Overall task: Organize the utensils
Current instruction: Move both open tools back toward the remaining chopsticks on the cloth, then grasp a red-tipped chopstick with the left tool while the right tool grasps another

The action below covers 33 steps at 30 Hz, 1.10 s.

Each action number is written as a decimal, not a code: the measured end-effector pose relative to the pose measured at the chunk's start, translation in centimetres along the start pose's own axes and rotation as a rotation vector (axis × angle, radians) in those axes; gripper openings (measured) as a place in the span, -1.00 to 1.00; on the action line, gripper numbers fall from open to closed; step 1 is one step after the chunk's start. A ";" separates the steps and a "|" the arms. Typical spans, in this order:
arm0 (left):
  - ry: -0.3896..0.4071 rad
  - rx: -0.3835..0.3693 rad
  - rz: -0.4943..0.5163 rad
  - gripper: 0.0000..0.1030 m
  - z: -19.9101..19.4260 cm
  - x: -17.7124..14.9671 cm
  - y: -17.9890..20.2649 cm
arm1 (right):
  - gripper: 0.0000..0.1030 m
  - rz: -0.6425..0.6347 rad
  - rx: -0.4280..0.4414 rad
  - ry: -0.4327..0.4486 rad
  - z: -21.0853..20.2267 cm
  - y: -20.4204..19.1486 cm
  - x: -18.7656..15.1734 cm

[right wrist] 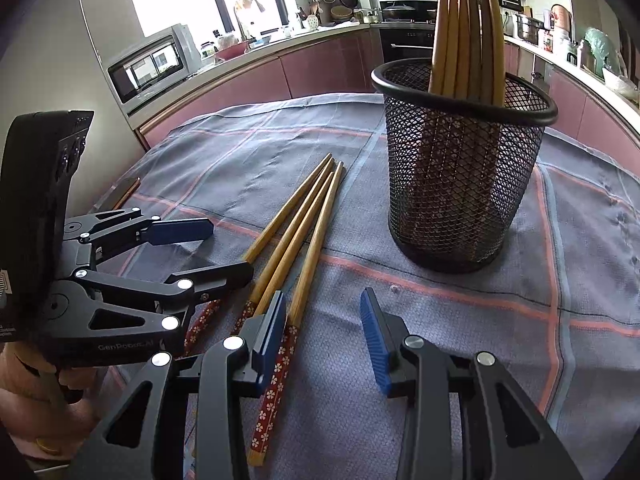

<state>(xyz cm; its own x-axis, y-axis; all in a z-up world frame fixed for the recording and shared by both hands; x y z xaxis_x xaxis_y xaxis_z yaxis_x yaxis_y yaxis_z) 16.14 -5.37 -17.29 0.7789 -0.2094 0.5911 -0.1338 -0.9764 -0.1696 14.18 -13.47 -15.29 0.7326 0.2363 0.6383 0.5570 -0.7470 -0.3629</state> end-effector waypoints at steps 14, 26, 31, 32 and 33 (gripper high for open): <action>0.011 -0.005 0.018 -0.30 0.6 1.1 0.8 | -0.59 -0.028 -0.014 -0.027 1.9 0.1 1.8; 0.016 -0.026 -0.033 -0.82 -0.1 0.5 0.9 | -0.89 0.052 0.034 0.043 0.4 1.0 1.8; 0.028 -0.039 -0.062 -0.85 -1.0 0.4 0.2 | -0.89 0.067 0.061 0.077 -0.8 1.0 1.5; 0.031 -0.046 -0.061 -0.85 -1.2 0.3 0.1 | -0.89 0.065 0.073 0.078 -0.9 0.8 1.5; 0.033 -0.055 -0.058 -0.85 -1.5 0.2 0.2 | -0.89 0.062 0.083 0.079 -1.0 0.6 1.5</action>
Point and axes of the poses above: each gripper's, at about its wrist camera, not at the fingertips, and z roughly the way its jaws point, y to its right, x to its top, the point moved 8 cm from there along z, roughly the way its jaws point, and after that the axes turned 14 degrees about x, right-handed, at the moved point
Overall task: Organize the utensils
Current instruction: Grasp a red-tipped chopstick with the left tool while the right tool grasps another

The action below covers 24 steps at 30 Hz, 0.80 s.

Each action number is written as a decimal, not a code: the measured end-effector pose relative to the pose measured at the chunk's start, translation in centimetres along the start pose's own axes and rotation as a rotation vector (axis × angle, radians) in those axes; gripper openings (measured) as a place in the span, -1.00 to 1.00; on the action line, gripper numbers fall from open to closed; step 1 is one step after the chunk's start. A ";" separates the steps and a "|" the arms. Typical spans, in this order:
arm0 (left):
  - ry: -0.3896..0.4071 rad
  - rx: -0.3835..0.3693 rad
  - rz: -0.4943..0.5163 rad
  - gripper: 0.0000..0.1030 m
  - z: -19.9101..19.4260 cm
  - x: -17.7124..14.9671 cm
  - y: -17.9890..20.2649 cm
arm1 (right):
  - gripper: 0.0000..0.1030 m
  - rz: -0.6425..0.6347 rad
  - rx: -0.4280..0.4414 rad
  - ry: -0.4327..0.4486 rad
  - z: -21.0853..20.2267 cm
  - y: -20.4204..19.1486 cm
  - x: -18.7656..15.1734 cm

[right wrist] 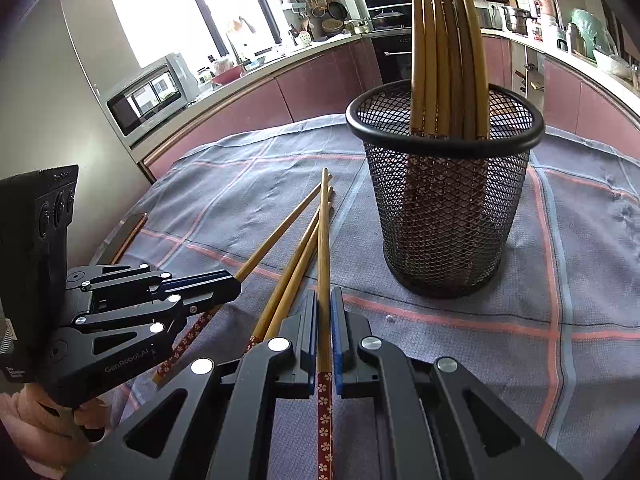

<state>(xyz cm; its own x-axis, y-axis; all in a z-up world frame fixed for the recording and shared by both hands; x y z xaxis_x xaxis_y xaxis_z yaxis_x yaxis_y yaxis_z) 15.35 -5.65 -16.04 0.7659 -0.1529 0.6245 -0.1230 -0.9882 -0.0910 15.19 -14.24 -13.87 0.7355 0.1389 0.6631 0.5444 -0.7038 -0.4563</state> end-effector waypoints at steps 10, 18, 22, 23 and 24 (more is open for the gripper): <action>-0.023 -0.043 0.055 -0.85 -0.4 -1.6 1.3 | -0.89 -0.048 0.022 -0.084 1.3 -1.4 -1.2; -0.044 -0.055 0.083 -0.73 1.0 -0.4 1.3 | -0.84 -0.065 -0.005 -0.128 2.8 -1.1 -0.8; -0.051 -0.063 0.101 -0.62 1.6 0.3 1.5 | -0.84 -0.066 -0.006 -0.132 3.4 -1.0 -0.2; -0.051 -0.065 0.108 -0.60 1.8 0.5 1.5 | -0.84 -0.065 -0.007 -0.133 3.5 -0.9 0.0; -0.053 -0.067 0.111 -0.60 1.9 0.7 1.6 | -0.84 -0.063 -0.005 -0.136 3.7 -0.8 0.1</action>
Point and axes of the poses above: each gripper's, at about its wrist camera, not at the fingertips, and z roughly the way its jaws point, y to its right, x to its top, the point moved 8 cm from there along z, roughly the way its jaws point, and after that the axes turned 14 degrees about x, right-handed, at the moved point
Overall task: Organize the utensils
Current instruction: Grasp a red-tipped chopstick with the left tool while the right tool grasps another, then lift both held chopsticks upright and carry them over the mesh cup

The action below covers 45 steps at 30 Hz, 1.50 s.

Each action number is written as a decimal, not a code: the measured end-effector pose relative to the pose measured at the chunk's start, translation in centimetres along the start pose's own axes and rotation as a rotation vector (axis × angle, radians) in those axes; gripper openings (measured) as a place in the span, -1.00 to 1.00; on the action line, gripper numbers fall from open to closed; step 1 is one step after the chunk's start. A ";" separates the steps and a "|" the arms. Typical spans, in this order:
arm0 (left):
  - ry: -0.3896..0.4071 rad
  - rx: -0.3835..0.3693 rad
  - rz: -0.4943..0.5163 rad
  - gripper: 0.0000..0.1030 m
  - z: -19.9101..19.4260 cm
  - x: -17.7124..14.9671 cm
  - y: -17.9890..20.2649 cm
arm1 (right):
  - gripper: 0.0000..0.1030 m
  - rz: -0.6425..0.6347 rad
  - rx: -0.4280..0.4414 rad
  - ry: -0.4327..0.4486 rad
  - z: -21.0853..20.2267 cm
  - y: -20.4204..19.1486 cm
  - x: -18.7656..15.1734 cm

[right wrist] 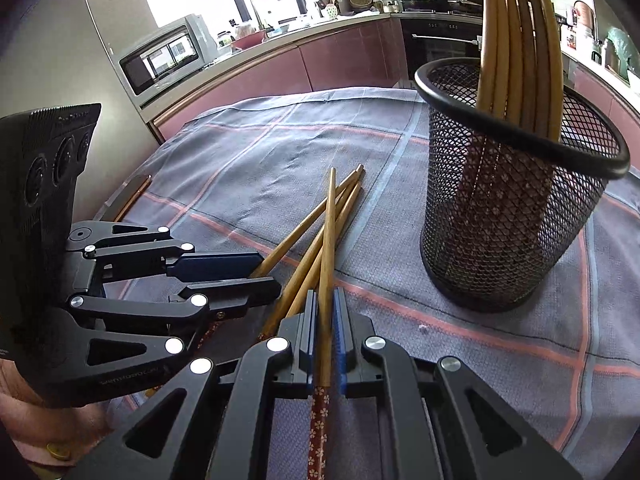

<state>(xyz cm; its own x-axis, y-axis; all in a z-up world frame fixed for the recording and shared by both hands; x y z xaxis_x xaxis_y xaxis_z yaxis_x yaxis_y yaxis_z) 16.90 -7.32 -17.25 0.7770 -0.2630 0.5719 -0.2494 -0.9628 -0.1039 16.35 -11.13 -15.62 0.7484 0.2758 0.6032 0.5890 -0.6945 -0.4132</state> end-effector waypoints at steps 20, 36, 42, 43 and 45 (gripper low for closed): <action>0.057 -0.009 -0.067 -0.85 -2.3 1.4 -0.9 | -0.89 -0.008 0.044 0.121 -4.0 -0.5 1.4; 0.222 -0.133 -0.100 -0.85 -11.1 4.2 -1.1 | -0.89 -0.043 0.049 0.293 -11.1 -1.3 3.3; 0.258 -0.159 -0.122 -0.85 -13.1 5.2 -1.5 | -0.89 -0.049 0.043 0.345 -13.0 -0.7 4.1; 0.266 -0.162 -0.126 -0.85 -13.4 5.4 -1.5 | -0.89 -0.050 0.042 0.352 -13.3 -0.7 4.3; 0.279 -0.171 -0.136 -0.85 -13.8 5.9 -1.5 | -0.88 -0.053 0.036 0.366 -13.7 -0.5 4.7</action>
Point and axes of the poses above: each gripper's, at about its wrist camera, not at the fingertips, and z roughly the way its jaws point, y to its right, x to its top, the point moved 8 cm from there along z, roughly the way its jaws point, and after that the axes turned 14 degrees about x, right-handed, at the moved point
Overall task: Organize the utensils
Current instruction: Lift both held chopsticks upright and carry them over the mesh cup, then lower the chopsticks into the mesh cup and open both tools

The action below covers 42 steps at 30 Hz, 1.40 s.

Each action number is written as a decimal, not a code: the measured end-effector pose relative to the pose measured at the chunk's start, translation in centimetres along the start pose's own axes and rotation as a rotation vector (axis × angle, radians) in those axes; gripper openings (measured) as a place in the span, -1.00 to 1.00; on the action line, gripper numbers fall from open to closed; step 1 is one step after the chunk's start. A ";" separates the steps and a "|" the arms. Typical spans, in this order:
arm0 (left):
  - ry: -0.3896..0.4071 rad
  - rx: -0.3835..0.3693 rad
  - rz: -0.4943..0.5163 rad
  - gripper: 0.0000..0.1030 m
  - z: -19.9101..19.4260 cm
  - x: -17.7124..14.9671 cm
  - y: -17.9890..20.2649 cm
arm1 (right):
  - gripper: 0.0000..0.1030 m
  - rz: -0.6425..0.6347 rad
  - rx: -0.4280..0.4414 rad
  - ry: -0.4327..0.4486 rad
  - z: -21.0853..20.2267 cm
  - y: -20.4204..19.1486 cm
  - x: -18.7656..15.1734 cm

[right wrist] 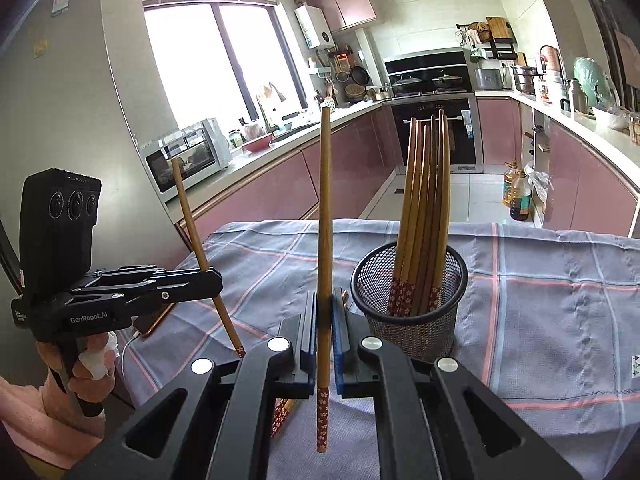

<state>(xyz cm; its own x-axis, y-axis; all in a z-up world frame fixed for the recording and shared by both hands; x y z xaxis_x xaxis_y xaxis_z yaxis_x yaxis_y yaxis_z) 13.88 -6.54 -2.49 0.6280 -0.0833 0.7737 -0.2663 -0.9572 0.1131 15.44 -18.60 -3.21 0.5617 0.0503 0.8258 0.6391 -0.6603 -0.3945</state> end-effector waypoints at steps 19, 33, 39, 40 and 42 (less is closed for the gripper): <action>0.130 -0.051 -0.005 -0.86 -0.4 7.5 2.7 | -0.89 -0.070 -0.047 0.096 -1.5 0.6 5.8; 0.174 -0.052 0.029 -0.85 1.3 11.0 4.8 | -0.89 -0.082 -0.077 0.159 -2.1 2.3 9.0; 0.151 -0.021 0.052 -0.85 3.1 10.9 5.3 | -0.89 -0.055 -0.090 0.163 -1.2 3.6 9.0; 0.143 -0.018 0.058 -0.85 3.4 10.8 5.4 | -0.89 -0.051 -0.096 0.159 -0.9 3.9 8.9; 0.126 -0.012 0.070 -0.85 4.1 10.4 5.6 | -0.89 -0.036 -0.101 0.144 -0.3 4.3 8.4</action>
<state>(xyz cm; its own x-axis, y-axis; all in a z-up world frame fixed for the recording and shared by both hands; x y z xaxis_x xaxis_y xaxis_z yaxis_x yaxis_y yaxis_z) 21.90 -13.87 3.66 0.5111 -0.1138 0.8520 -0.3157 -0.9468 0.0630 22.77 -21.23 2.17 0.4535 -0.0280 0.8908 0.5971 -0.7325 -0.3270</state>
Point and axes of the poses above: each gripper's, at about its wrist camera, not at the fingertips, and z roughly the way its jaws point, y to its right, x to its top, the point moved 8 cm from there along z, roughly the way its jaws point, and after that the axes turned 14 degrees about x, right-handed, at the moved point
